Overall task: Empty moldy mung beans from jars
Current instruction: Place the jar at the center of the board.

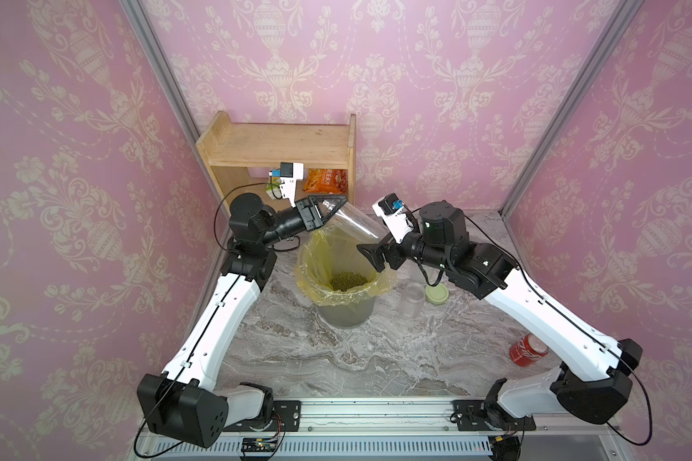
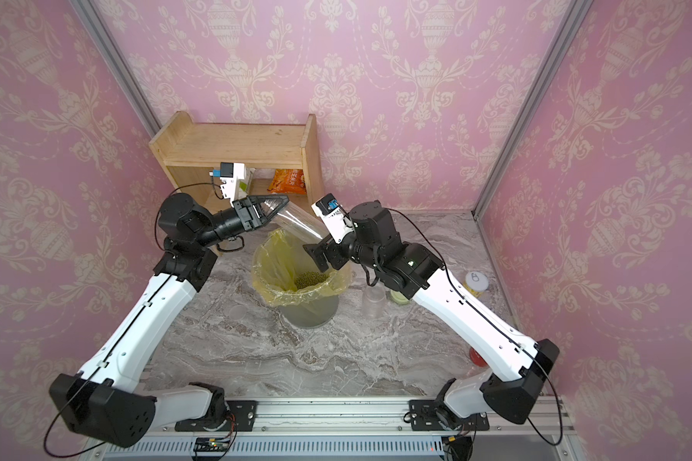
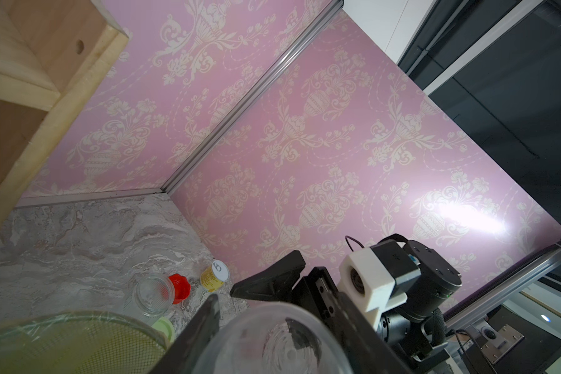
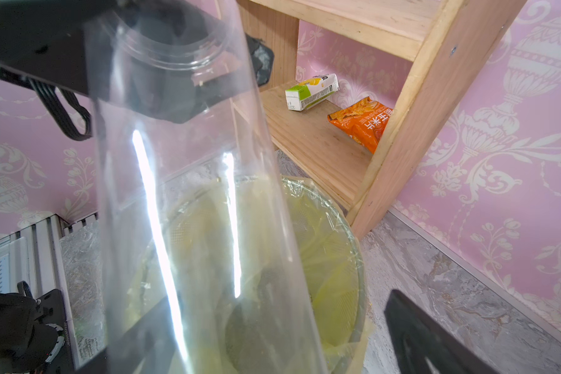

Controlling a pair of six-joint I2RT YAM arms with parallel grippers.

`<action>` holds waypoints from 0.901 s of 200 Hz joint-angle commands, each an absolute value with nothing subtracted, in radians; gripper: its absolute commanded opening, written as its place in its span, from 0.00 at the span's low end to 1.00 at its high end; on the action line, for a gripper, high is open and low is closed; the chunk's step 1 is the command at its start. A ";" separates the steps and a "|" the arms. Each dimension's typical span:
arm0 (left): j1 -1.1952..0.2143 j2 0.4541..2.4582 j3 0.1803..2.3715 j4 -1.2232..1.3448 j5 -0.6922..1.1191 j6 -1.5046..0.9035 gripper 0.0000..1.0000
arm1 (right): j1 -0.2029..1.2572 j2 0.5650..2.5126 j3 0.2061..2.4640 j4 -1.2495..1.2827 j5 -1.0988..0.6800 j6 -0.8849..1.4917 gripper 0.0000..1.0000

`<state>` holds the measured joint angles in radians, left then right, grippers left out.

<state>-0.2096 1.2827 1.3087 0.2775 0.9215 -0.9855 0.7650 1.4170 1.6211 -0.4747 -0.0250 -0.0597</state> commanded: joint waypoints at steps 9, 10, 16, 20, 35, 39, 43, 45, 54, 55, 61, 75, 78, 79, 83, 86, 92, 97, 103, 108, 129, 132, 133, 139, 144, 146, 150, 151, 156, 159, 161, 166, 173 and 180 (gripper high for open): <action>-0.180 1.244 1.345 0.272 0.905 -0.944 0.39 | 0.757 1.382 1.597 -0.434 -0.027 -0.038 1.00; -0.178 1.243 1.345 0.272 0.904 -0.943 0.39 | 0.758 1.381 1.595 -0.432 -0.028 -0.037 1.00; -0.169 1.244 1.349 0.267 0.904 -0.938 0.39 | 0.757 1.373 1.585 -0.427 -0.034 -0.033 1.00; -0.163 1.244 1.353 0.262 0.904 -0.935 0.39 | 0.758 1.365 1.577 -0.422 -0.037 -0.029 1.00; -0.138 1.244 1.365 0.246 0.910 -0.916 0.39 | 0.757 1.330 1.541 -0.402 -0.054 -0.023 1.00; -0.131 1.243 1.367 0.241 0.910 -0.906 0.39 | 0.758 1.320 1.531 -0.397 -0.058 -0.022 1.00; -0.122 1.240 1.369 0.232 0.908 -0.896 0.39 | 0.757 1.309 1.520 -0.392 -0.061 -0.020 1.00; -0.119 1.240 1.370 0.226 0.907 -0.890 0.39 | 0.757 1.303 1.515 -0.390 -0.061 -0.020 1.00; -0.102 1.232 1.376 0.191 0.898 -0.859 0.39 | 0.758 1.279 1.494 -0.387 -0.067 -0.021 1.00; -0.101 1.231 1.376 0.188 0.896 -0.855 0.39 | 0.758 1.277 1.492 -0.387 -0.067 -0.021 1.00; -0.092 1.226 1.380 0.164 0.888 -0.831 0.39 | 0.758 1.261 1.482 -0.385 -0.069 -0.023 1.00; -0.068 1.212 1.389 0.096 0.864 -0.760 0.39 | 0.754 1.225 1.462 -0.395 -0.070 -0.020 1.00; -0.064 1.207 1.392 0.075 0.857 -0.743 0.39 | 0.754 1.218 1.459 -0.398 -0.068 -0.018 1.00; -0.063 1.206 1.392 0.068 0.854 -0.737 0.39 | 0.754 1.216 1.458 -0.399 -0.068 -0.017 1.00; -0.057 1.200 1.397 0.040 0.845 -0.713 0.39 | 0.753 1.206 1.454 -0.403 -0.066 -0.015 1.00; -0.052 1.195 1.400 0.019 0.836 -0.694 0.39 | 0.753 1.198 1.452 -0.405 -0.066 -0.014 1.00; -0.044 1.182 1.407 -0.024 0.814 -0.648 0.39 | 0.751 1.183 1.443 -0.408 -0.062 -0.013 1.00; -0.038 1.170 1.412 -0.072 0.792 -0.606 0.39 | 0.752 1.171 1.434 -0.407 -0.058 -0.014 1.00; -0.032 1.154 1.420 -0.130 0.762 -0.552 0.40 | 0.748 1.156 1.424 -0.410 -0.050 -0.014 1.00; -0.029 1.139 1.429 -0.181 0.735 -0.502 0.40 | 0.747 1.146 1.417 -0.413 -0.045 -0.015 1.00; -0.026 1.069 1.464 -0.379 0.583 -0.301 0.40 | 0.733 1.113 1.398 -0.431 -0.024 -0.024 1.00; -0.026 1.059 1.469 -0.401 0.562 -0.275 0.40 | 0.732 1.111 1.395 -0.433 -0.022 -0.024 1.00; -0.026 1.056 1.470 -0.408 0.554 -0.268 0.40 | 0.731 1.110 1.394 -0.433 -0.022 -0.025 1.00; -0.026 1.034 1.475 -0.447 0.513 -0.229 0.41 | 0.725 1.101 1.388 -0.434 -0.018 -0.026 1.00; -0.026 1.015 1.476 -0.472 0.479 -0.201 0.41 | 0.720 1.097 1.382 -0.434 -0.018 -0.025 1.00; -0.026 1.008 1.476 -0.482 0.466 -0.191 0.41 | 0.718 1.096 1.380 -0.434 -0.018 -0.024 1.00; -0.026 0.994 1.476 -0.499 0.438 -0.175 0.41 | 0.712 1.094 1.376 -0.435 -0.021 -0.023 1.00; -0.026 0.990 1.476 -0.503 0.432 -0.171 0.41 | 0.710 1.093 1.375 -0.436 -0.021 -0.022 1.00; -0.026 0.973 1.476 -0.521 0.407 -0.154 0.41 | 0.703 1.093 1.372 -0.437 -0.025 -0.018 1.00; -0.026 0.963 1.474 -0.533 0.395 -0.147 0.41 | 0.697 1.092 1.369 -0.437 -0.027 -0.015 1.00; -0.026 0.957 1.473 -0.540 0.386 -0.141 0.41 | 0.695 1.092 1.368 -0.438 -0.028 -0.013 1.00; -0.025 0.943 1.474 -0.557 0.373 -0.131 0.41 | 0.688 1.094 1.367 -0.440 -0.032 -0.007 1.00; -0.026 0.925 1.471 -0.579 0.349 -0.122 0.41 | 0.679 1.095 1.363 -0.442 -0.032 0.000 1.00; -0.026 0.907 1.467 -0.602 0.328 -0.115 0.41 | 0.670 1.095 1.359 -0.439 -0.037 0.007 1.00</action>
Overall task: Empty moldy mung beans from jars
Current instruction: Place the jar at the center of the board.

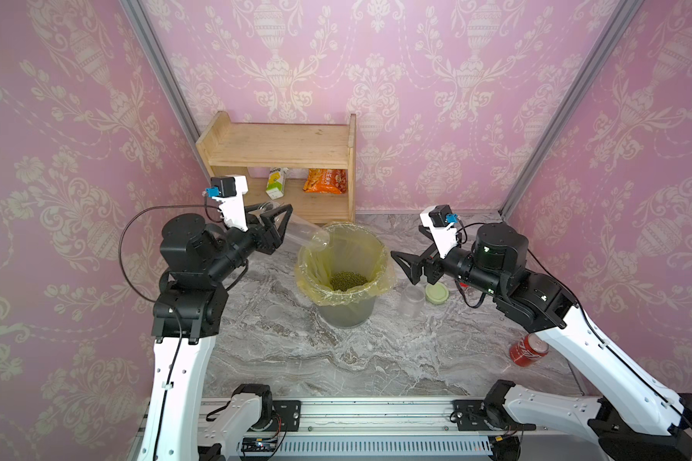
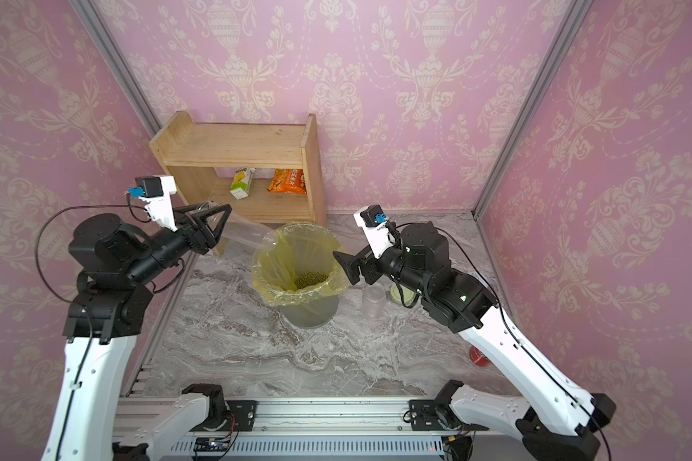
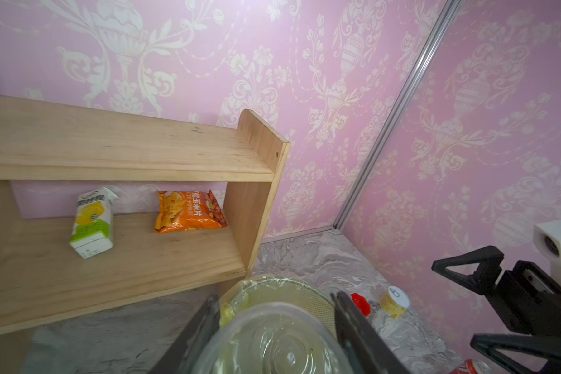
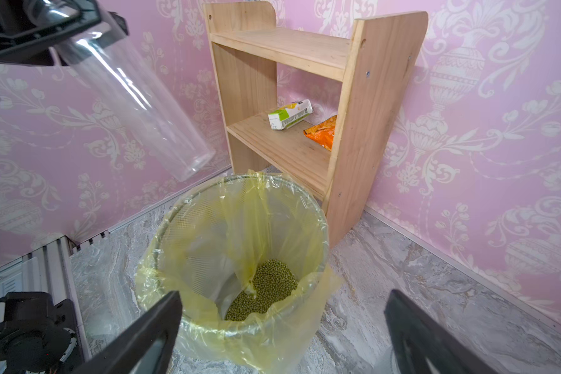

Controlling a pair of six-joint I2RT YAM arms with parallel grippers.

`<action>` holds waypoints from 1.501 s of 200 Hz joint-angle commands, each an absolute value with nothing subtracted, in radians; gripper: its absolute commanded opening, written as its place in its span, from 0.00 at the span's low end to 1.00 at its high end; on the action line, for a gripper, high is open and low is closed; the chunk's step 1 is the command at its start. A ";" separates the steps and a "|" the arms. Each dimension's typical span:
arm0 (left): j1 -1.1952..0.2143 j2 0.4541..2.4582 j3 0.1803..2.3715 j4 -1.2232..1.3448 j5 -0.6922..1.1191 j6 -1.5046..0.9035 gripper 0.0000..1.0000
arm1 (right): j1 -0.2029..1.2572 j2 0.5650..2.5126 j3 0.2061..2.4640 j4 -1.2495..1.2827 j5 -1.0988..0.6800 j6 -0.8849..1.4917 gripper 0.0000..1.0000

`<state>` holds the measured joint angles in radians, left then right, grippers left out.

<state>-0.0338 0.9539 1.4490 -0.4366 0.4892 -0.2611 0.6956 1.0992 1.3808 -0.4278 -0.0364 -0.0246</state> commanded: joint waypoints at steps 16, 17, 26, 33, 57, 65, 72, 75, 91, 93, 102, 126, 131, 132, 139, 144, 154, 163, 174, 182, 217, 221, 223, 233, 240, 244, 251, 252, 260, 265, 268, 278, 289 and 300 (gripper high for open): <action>-0.026 0.882 1.469 -0.679 0.247 -0.097 0.42 | 0.648 1.098 1.345 -0.428 -0.057 0.022 1.00; -0.026 0.880 1.469 -0.684 0.241 -0.095 0.42 | 0.646 1.099 1.344 -0.428 -0.059 0.022 1.00; -0.026 0.871 1.472 -0.726 0.195 -0.086 0.42 | 0.634 1.105 1.341 -0.426 -0.079 0.030 1.00; -0.026 0.865 1.474 -0.755 0.160 -0.079 0.42 | 0.629 1.109 1.341 -0.425 -0.088 0.033 1.00; -0.026 0.862 1.488 -0.861 0.023 -0.046 0.43 | 0.618 1.118 1.347 -0.428 -0.095 0.036 1.00; -0.026 0.861 1.484 -0.889 -0.024 -0.041 0.43 | 0.614 1.118 1.347 -0.428 -0.096 0.039 1.00; -0.026 0.858 1.474 -0.904 -0.059 -0.038 0.43 | 0.610 1.118 1.346 -0.426 -0.101 0.038 1.00; -0.026 0.855 1.470 -0.911 -0.066 -0.038 0.43 | 0.608 1.118 1.343 -0.426 -0.102 0.039 1.00; -0.026 0.842 1.435 -0.923 -0.091 -0.041 0.43 | 0.599 1.114 1.334 -0.416 -0.110 0.041 1.00; -0.026 0.841 1.430 -0.923 -0.093 -0.041 0.43 | 0.598 1.113 1.333 -0.416 -0.109 0.041 1.00; -0.026 0.834 1.394 -0.911 -0.096 -0.047 0.43 | 0.592 1.113 1.329 -0.417 -0.110 0.045 1.00; -0.026 0.836 1.249 -0.835 -0.067 -0.088 0.44 | 0.587 1.108 1.312 -0.411 -0.109 0.058 1.00; -0.026 0.840 1.214 -0.811 -0.059 -0.101 0.44 | 0.586 1.104 1.304 -0.407 -0.108 0.061 1.00; -0.026 0.840 1.206 -0.806 -0.058 -0.103 0.44 | 0.586 1.103 1.303 -0.406 -0.109 0.061 1.00; -0.026 0.846 1.162 -0.775 -0.062 -0.123 0.44 | 0.586 1.097 1.294 -0.402 -0.110 0.063 1.00; -0.026 0.848 1.132 -0.751 -0.073 -0.136 0.44 | 0.586 1.094 1.288 -0.400 -0.111 0.064 1.00; -0.026 0.845 1.064 -0.683 -0.088 -0.154 0.44 | 0.586 1.084 1.277 -0.402 -0.110 0.067 1.00; -0.026 0.836 1.004 -0.606 -0.098 -0.167 0.44 | 0.585 1.076 1.269 -0.404 -0.110 0.067 1.00; -0.026 0.837 0.951 -0.529 -0.109 -0.181 0.44 | 0.584 1.067 1.257 -0.405 -0.111 0.070 1.00; -0.026 0.852 0.925 -0.487 -0.111 -0.181 0.44 | 0.585 1.060 1.249 -0.405 -0.109 0.075 1.00; 0.021 0.950 0.899 -0.401 -0.061 -0.225 0.45 | 0.583 1.036 1.204 -0.391 -0.103 0.090 1.00; 0.022 0.952 0.892 -0.386 -0.059 -0.231 0.45 | 0.583 1.033 1.196 -0.386 -0.103 0.093 1.00; 0.023 0.953 0.887 -0.382 -0.055 -0.233 0.45 | 0.583 1.031 1.191 -0.384 -0.103 0.093 1.00; 0.022 0.954 0.868 -0.351 -0.047 -0.248 0.45 | 0.581 1.024 1.167 -0.370 -0.104 0.095 1.00; 0.021 0.955 0.859 -0.334 -0.049 -0.262 0.45 | 0.581 1.022 1.137 -0.362 -0.101 0.098 1.00; 0.022 0.956 0.855 -0.326 -0.053 -0.265 0.45 | 0.581 1.020 1.127 -0.359 -0.101 0.100 1.00; 0.021 0.960 0.846 -0.301 -0.066 -0.276 0.44 | 0.580 1.016 1.113 -0.351 -0.098 0.105 1.00; 0.021 0.961 0.843 -0.298 -0.068 -0.277 0.44 | 0.580 1.016 1.110 -0.349 -0.098 0.105 1.00; 0.020 0.971 0.830 -0.272 -0.085 -0.289 0.44 | 0.578 1.009 1.094 -0.340 -0.098 0.112 1.00; 0.021 0.978 0.824 -0.256 -0.092 -0.293 0.44 | 0.577 1.004 1.082 -0.336 -0.099 0.115 1.00; 0.021 0.984 0.822 -0.248 -0.095 -0.295 0.44 | 0.577 1.000 1.077 -0.334 -0.100 0.117 1.00; 0.020 1.004 0.816 -0.229 -0.111 -0.295 0.43 | 0.572 0.989 1.062 -0.331 -0.101 0.122 1.00; 0.020 1.026 0.811 -0.203 -0.140 -0.290 0.43 | 0.568 0.972 1.052 -0.337 -0.102 0.124 1.00; 0.020 1.051 0.809 -0.180 -0.160 -0.279 0.43 | 0.565 0.956 1.047 -0.345 -0.102 0.122 1.00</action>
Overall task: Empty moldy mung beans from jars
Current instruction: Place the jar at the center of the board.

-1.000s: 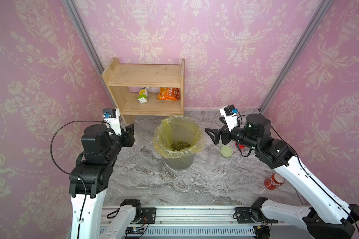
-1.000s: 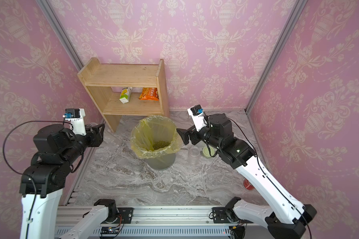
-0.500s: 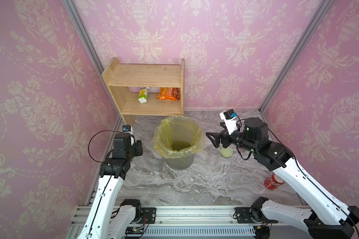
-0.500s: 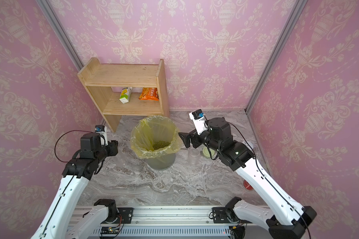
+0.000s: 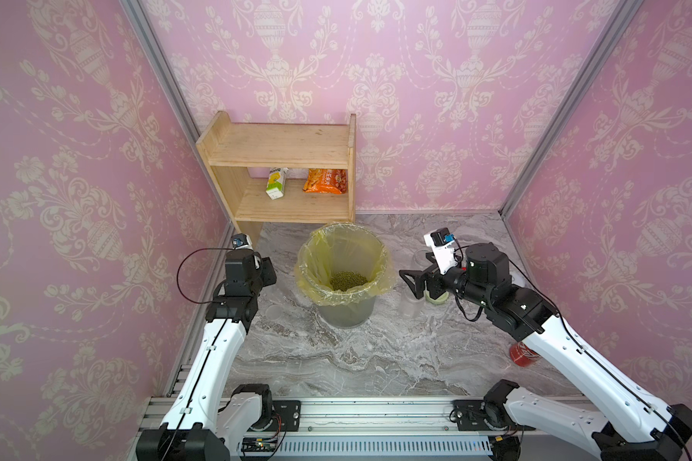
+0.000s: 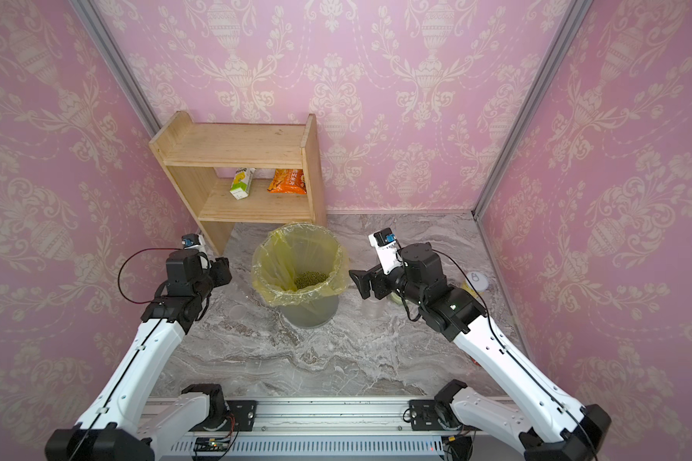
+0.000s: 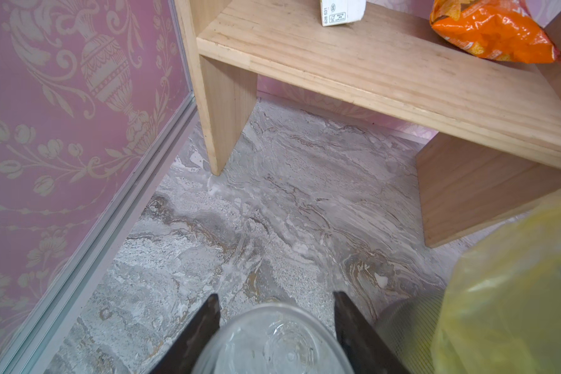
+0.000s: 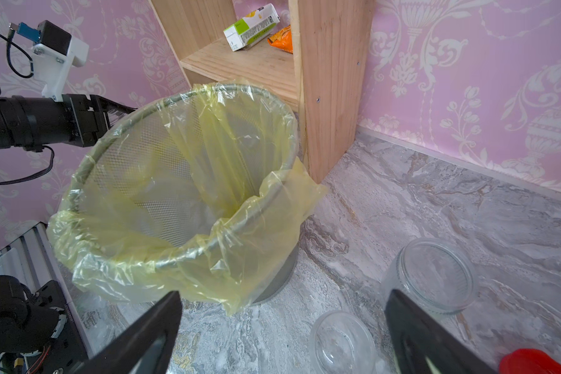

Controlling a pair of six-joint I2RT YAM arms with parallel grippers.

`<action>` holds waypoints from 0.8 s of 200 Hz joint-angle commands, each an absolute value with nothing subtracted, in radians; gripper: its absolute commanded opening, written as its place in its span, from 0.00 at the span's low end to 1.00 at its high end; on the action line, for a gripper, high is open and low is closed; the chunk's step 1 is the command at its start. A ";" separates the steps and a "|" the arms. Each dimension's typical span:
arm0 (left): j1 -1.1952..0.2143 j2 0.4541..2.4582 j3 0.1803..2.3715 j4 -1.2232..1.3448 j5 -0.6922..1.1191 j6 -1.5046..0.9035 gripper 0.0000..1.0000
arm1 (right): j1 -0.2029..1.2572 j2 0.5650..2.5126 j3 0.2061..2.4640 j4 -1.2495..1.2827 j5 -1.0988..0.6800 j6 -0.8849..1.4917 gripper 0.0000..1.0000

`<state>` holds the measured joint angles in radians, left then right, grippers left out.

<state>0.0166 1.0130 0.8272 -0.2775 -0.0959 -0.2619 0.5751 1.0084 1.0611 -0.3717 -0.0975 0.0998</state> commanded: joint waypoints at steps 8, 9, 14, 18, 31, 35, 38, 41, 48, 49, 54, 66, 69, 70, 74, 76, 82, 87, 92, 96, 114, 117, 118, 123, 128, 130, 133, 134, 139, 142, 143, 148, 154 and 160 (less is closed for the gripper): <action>0.020 1.073 0.814 -0.170 -0.163 -0.274 0.43 | 0.561 0.945 1.045 -0.352 -0.103 0.118 1.00; 0.021 1.076 0.815 -0.168 -0.162 -0.273 0.43 | 0.560 0.945 1.045 -0.352 -0.103 0.118 1.00; 0.021 1.095 0.822 -0.171 -0.162 -0.269 0.43 | 0.560 0.939 1.045 -0.359 -0.103 0.117 1.00; 0.021 1.111 0.831 -0.175 -0.161 -0.267 0.43 | 0.557 0.936 1.044 -0.362 -0.101 0.117 1.00; 0.020 1.166 0.862 -0.185 -0.149 -0.261 0.43 | 0.552 0.925 1.042 -0.371 -0.097 0.114 1.00; 0.020 1.183 0.871 -0.187 -0.146 -0.262 0.43 | 0.551 0.921 1.040 -0.371 -0.095 0.114 1.00; 0.020 1.194 0.877 -0.185 -0.143 -0.264 0.43 | 0.550 0.919 1.039 -0.371 -0.095 0.114 1.00; 0.020 1.205 0.881 -0.185 -0.141 -0.262 0.43 | 0.549 0.917 1.036 -0.371 -0.093 0.114 1.00; 0.020 1.230 0.890 -0.179 -0.136 -0.261 0.43 | 0.546 0.911 1.033 -0.370 -0.091 0.114 1.00; 0.020 1.232 0.891 -0.178 -0.135 -0.262 0.43 | 0.545 0.911 1.032 -0.370 -0.090 0.115 1.00; 0.020 1.247 0.894 -0.172 -0.137 -0.259 0.43 | 0.544 0.907 1.028 -0.369 -0.089 0.117 1.00; 0.020 1.274 0.900 -0.154 -0.140 -0.255 0.44 | 0.540 0.903 1.026 -0.371 -0.091 0.118 1.00; 0.020 1.279 0.900 -0.151 -0.144 -0.253 0.43 | 0.539 0.902 1.026 -0.372 -0.091 0.118 1.00; 0.019 1.280 0.901 -0.149 -0.144 -0.252 0.44 | 0.539 0.902 1.026 -0.372 -0.090 0.118 1.00; 0.020 1.287 0.901 -0.144 -0.148 -0.249 0.44 | 0.538 0.901 1.026 -0.373 -0.089 0.118 1.00; 0.021 1.289 0.902 -0.140 -0.149 -0.248 0.44 | 0.536 0.900 1.024 -0.373 -0.088 0.118 1.00; 0.020 1.293 0.902 -0.134 -0.153 -0.250 0.44 | 0.535 0.899 1.022 -0.374 -0.088 0.118 1.00; 0.020 1.298 0.901 -0.127 -0.158 -0.249 0.44 | 0.534 0.897 1.023 -0.374 -0.087 0.118 1.00; 0.019 1.300 0.898 -0.119 -0.156 -0.250 0.44 | 0.531 0.897 1.022 -0.374 -0.086 0.118 1.00; 0.020 1.304 0.897 -0.116 -0.155 -0.251 0.44 | 0.530 0.897 1.020 -0.374 -0.087 0.120 1.00; 0.019 1.334 0.911 -0.124 -0.146 -0.246 0.45 | 0.523 0.900 1.017 -0.373 -0.089 0.121 1.00; 0.020 1.339 0.914 -0.124 -0.145 -0.244 0.45 | 0.524 0.900 1.016 -0.372 -0.090 0.122 1.00; 0.019 1.341 0.914 -0.125 -0.144 -0.244 0.45 | 0.524 0.900 1.016 -0.372 -0.090 0.123 1.00; 0.019 1.348 0.916 -0.125 -0.142 -0.242 0.46 | 0.522 0.902 1.016 -0.370 -0.093 0.123 1.00; 0.018 1.353 0.916 -0.122 -0.142 -0.242 0.46 | 0.520 0.903 1.015 -0.370 -0.095 0.125 1.00; 0.018 1.355 0.916 -0.121 -0.141 -0.242 0.46 | 0.520 0.903 1.015 -0.368 -0.095 0.126 1.00; 0.017 1.357 0.916 -0.118 -0.141 -0.242 0.46 | 0.520 0.903 1.015 -0.368 -0.095 0.126 1.00; 0.017 1.357 0.915 -0.117 -0.141 -0.241 0.46 | 0.520 0.904 1.015 -0.369 -0.095 0.126 1.00; 0.018 1.360 0.914 -0.112 -0.138 -0.239 0.46 | 0.519 0.905 1.016 -0.370 -0.096 0.127 1.00; 0.016 1.362 0.914 -0.111 -0.138 -0.237 0.46 | 0.519 0.906 1.016 -0.370 -0.095 0.127 1.00; 0.016 1.362 0.914 -0.110 -0.138 -0.237 0.46 | 0.519 0.906 1.016 -0.371 -0.095 0.128 1.00; 0.015 1.365 0.914 -0.109 -0.138 -0.234 0.46 | 0.517 0.905 1.016 -0.373 -0.095 0.128 1.00; 0.016 1.367 0.913 -0.107 -0.138 -0.229 0.47 | 0.516 0.905 1.015 -0.373 -0.095 0.127 1.00; 0.015 1.368 0.913 -0.104 -0.136 -0.227 0.47 | 0.515 0.906 1.015 -0.373 -0.095 0.129 1.00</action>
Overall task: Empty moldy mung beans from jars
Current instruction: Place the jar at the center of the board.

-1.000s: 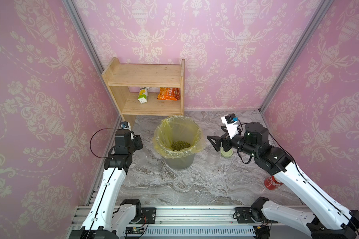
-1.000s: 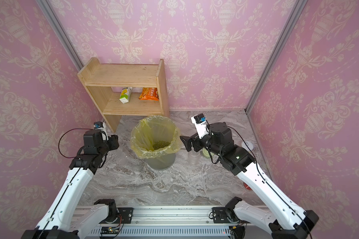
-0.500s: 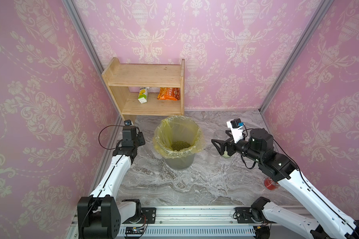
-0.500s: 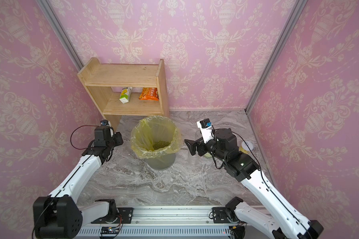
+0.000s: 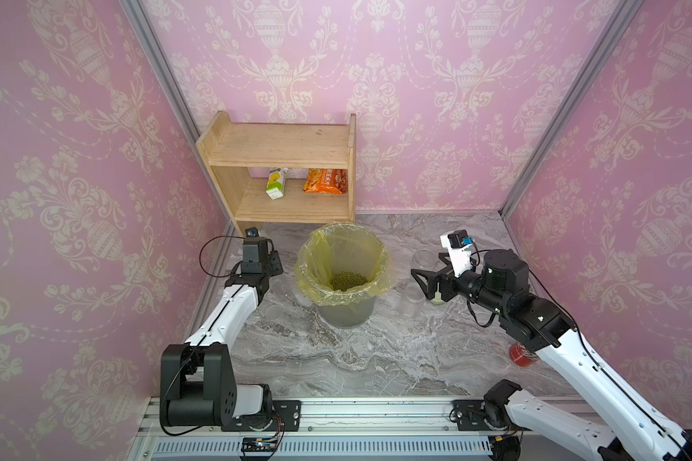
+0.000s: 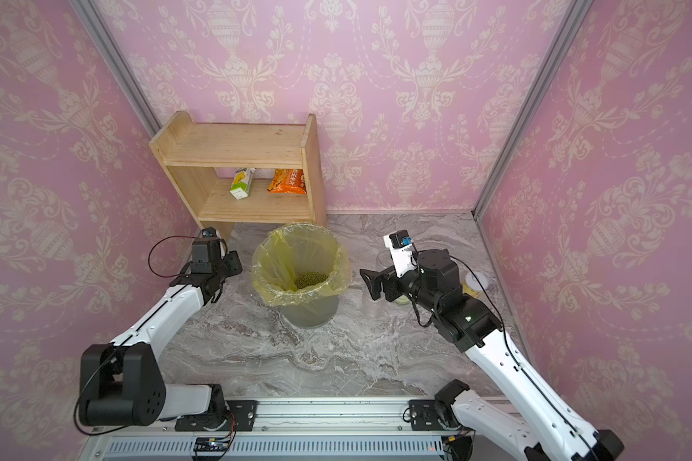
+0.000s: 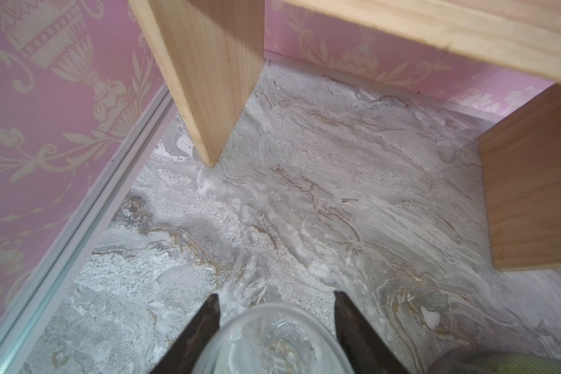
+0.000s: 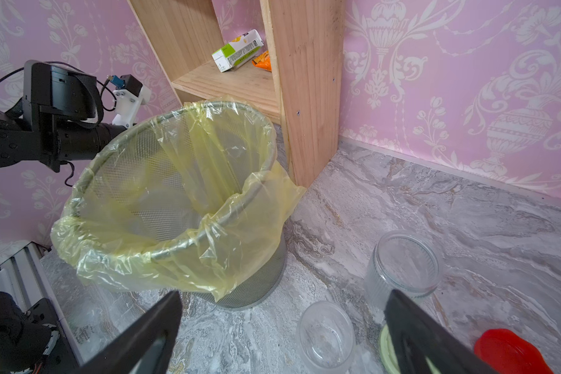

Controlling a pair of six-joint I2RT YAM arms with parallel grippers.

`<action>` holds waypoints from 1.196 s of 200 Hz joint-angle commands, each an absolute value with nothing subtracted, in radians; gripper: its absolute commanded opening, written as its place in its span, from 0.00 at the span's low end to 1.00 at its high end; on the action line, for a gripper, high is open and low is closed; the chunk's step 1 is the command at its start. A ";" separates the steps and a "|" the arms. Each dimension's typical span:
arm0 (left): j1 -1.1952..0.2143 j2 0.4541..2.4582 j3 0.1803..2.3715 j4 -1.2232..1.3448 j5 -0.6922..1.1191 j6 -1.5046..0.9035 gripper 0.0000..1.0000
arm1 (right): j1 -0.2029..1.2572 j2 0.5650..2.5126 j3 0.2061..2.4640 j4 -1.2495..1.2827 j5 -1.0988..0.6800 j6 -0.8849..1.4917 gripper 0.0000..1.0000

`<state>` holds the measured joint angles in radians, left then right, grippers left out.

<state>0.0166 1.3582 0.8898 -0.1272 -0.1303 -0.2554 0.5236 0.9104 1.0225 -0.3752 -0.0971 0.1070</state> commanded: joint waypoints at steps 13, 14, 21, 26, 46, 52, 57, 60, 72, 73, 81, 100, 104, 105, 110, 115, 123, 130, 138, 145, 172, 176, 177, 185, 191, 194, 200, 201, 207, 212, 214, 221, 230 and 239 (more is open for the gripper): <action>0.015 1.373 0.913 -0.103 -0.130 -0.219 0.49 | 0.512 0.905 1.011 -0.372 -0.096 0.131 1.00; 0.015 1.373 0.913 -0.102 -0.130 -0.219 0.49 | 0.512 0.905 1.010 -0.373 -0.095 0.132 1.00; 0.015 1.375 0.914 -0.101 -0.125 -0.215 0.50 | 0.510 0.904 1.009 -0.371 -0.094 0.133 1.00; 0.013 1.378 0.915 -0.101 -0.127 -0.215 0.51 | 0.509 0.905 1.008 -0.368 -0.096 0.135 1.00; 0.008 1.388 0.921 -0.109 -0.133 -0.209 0.53 | 0.506 0.909 1.007 -0.368 -0.095 0.138 1.00; 0.008 1.390 0.921 -0.109 -0.132 -0.209 0.53 | 0.506 0.910 1.008 -0.370 -0.095 0.138 1.00; 0.008 1.391 0.923 -0.110 -0.132 -0.206 0.54 | 0.506 0.908 1.008 -0.371 -0.095 0.138 1.00; 0.008 1.391 0.923 -0.110 -0.132 -0.206 0.54 | 0.505 0.907 1.008 -0.371 -0.096 0.138 1.00; 0.007 1.393 0.925 -0.111 -0.132 -0.205 0.55 | 0.503 0.904 1.006 -0.371 -0.095 0.138 1.00; 0.007 1.393 0.925 -0.112 -0.132 -0.205 0.55 | 0.503 0.904 1.005 -0.371 -0.095 0.138 1.00; 0.006 1.391 0.924 -0.107 -0.129 -0.204 0.56 | 0.502 0.901 1.004 -0.371 -0.095 0.138 1.00; 0.002 1.390 0.920 -0.091 -0.133 -0.200 0.58 | 0.499 0.901 1.003 -0.373 -0.095 0.138 1.00; 0.002 1.391 0.918 -0.088 -0.137 -0.199 0.58 | 0.497 0.901 1.004 -0.373 -0.096 0.139 1.00; 0.001 1.390 0.918 -0.087 -0.138 -0.198 0.58 | 0.497 0.902 1.004 -0.373 -0.096 0.139 1.00; 0.000 1.390 0.919 -0.084 -0.140 -0.196 0.58 | 0.496 0.901 1.004 -0.373 -0.099 0.138 1.00; 0.000 1.392 0.919 -0.081 -0.141 -0.193 0.58 | 0.495 0.902 1.003 -0.373 -0.098 0.140 1.00; -0.003 1.394 0.919 -0.076 -0.141 -0.189 0.58 | 0.494 0.901 1.003 -0.373 -0.100 0.140 1.00; -0.004 1.393 0.918 -0.074 -0.147 -0.187 0.58 | 0.494 0.900 1.002 -0.373 -0.101 0.140 1.00; -0.009 1.390 0.913 -0.064 -0.155 -0.180 0.58 | 0.493 0.899 1.002 -0.373 -0.100 0.141 1.00; -0.011 1.385 0.904 -0.052 -0.158 -0.177 0.58 | 0.492 0.897 1.002 -0.373 -0.100 0.141 1.00; -0.014 1.374 0.891 -0.033 -0.168 -0.166 0.58 | 0.489 0.896 0.999 -0.374 -0.103 0.141 1.00; -0.014 1.376 0.891 -0.036 -0.169 -0.164 0.58 | 0.488 0.895 0.998 -0.376 -0.103 0.141 1.00; -0.014 1.377 0.891 -0.036 -0.170 -0.164 0.58 | 0.488 0.895 0.999 -0.376 -0.103 0.141 1.00; -0.014 1.380 0.889 -0.034 -0.169 -0.161 0.58 | 0.487 0.895 1.000 -0.376 -0.104 0.141 1.00; -0.015 1.383 0.886 -0.031 -0.169 -0.162 0.58 | 0.485 0.895 1.000 -0.377 -0.105 0.142 1.00; -0.015 1.384 0.884 -0.029 -0.169 -0.162 0.58 | 0.485 0.895 1.000 -0.377 -0.105 0.141 1.00; -0.015 1.386 0.881 -0.025 -0.167 -0.164 0.58 | 0.484 0.894 1.000 -0.378 -0.105 0.142 1.00; -0.015 1.386 0.881 -0.024 -0.167 -0.164 0.58 | 0.483 0.894 1.000 -0.378 -0.106 0.142 1.00; -0.017 1.388 0.879 -0.021 -0.167 -0.165 0.58 | 0.484 0.893 0.999 -0.379 -0.107 0.141 1.00; -0.017 1.389 0.877 -0.019 -0.170 -0.166 0.59 | 0.482 0.891 1.000 -0.379 -0.106 0.140 1.00; -0.017 1.390 0.877 -0.019 -0.170 -0.166 0.59 | 0.482 0.890 1.000 -0.380 -0.106 0.140 1.00; -0.018 1.391 0.876 -0.018 -0.173 -0.164 0.61 | 0.481 0.889 1.000 -0.380 -0.106 0.139 1.00; -0.018 1.390 0.874 -0.014 -0.173 -0.162 0.63 | 0.482 0.886 0.998 -0.383 -0.104 0.138 1.00; -0.018 1.390 0.874 -0.013 -0.173 -0.161 0.64 | 0.479 0.885 0.998 -0.385 -0.104 0.138 1.00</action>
<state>-0.0109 1.3842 0.8871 -0.0383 -0.1455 -0.1875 0.4858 0.9073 1.0142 -0.3794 -0.0978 0.1295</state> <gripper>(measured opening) 0.628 0.998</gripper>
